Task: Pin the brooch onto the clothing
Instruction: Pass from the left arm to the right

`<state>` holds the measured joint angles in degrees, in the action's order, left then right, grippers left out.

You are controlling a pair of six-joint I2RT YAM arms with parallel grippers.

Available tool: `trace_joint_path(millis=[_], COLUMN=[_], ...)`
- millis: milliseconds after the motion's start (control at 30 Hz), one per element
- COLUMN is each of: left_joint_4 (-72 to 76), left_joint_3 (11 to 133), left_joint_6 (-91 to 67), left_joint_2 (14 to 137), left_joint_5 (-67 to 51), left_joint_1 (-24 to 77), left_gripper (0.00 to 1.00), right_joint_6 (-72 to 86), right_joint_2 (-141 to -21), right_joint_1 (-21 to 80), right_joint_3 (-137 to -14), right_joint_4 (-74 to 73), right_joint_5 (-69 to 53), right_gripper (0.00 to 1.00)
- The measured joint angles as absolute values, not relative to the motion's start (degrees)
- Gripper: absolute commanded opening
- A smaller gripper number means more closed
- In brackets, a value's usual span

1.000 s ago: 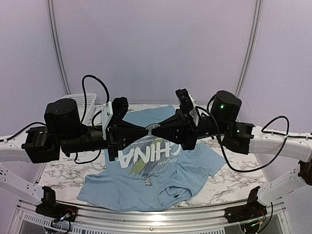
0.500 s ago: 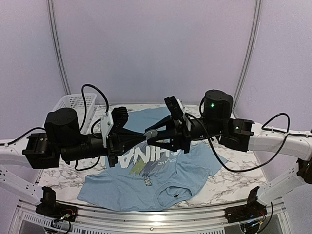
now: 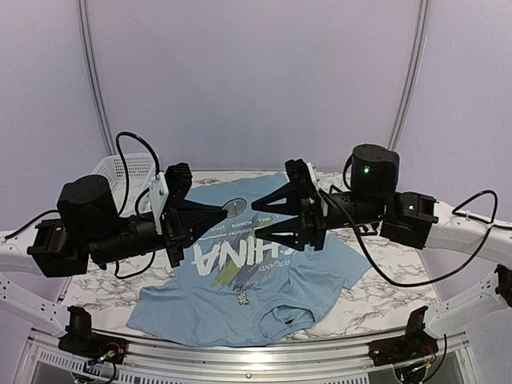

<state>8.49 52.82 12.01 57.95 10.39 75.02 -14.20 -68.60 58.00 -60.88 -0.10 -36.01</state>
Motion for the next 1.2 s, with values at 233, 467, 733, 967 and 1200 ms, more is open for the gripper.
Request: trace_joint_path(millis=[233,467,733,967,1200], left_joint_4=[8.1,6.7,5.0,4.3,4.8], left_joint_3=[52.8,52.9,53.0,53.9,54.0], left_joint_6=[11.8,11.7,11.3,10.9,10.1], left_joint_2=[58.3,58.5,58.6,59.2,59.5], left_joint_5=[9.2,8.4,7.3,7.1,10.8], left_joint_1=[75.0,75.0,75.0,75.0,75.1], left_gripper=[0.00,0.00,0.00,0.00,0.36], right_joint_6=[-11.6,-10.7,-10.3,-9.8,-7.8], right_joint_2=[-73.2,-73.3,-73.3,-73.3,-73.3], right_joint_1=[58.0,57.6,57.5,57.5,57.3], right_joint_3=[-61.7,-62.3,-62.8,-62.9,-62.8], right_joint_4=[1.3,2.0,2.3,2.5,3.9], right_joint_5=[-34.9,-35.0,-35.9,-37.6,-37.8], right_gripper=[0.35,0.24,0.08,0.00,0.00])
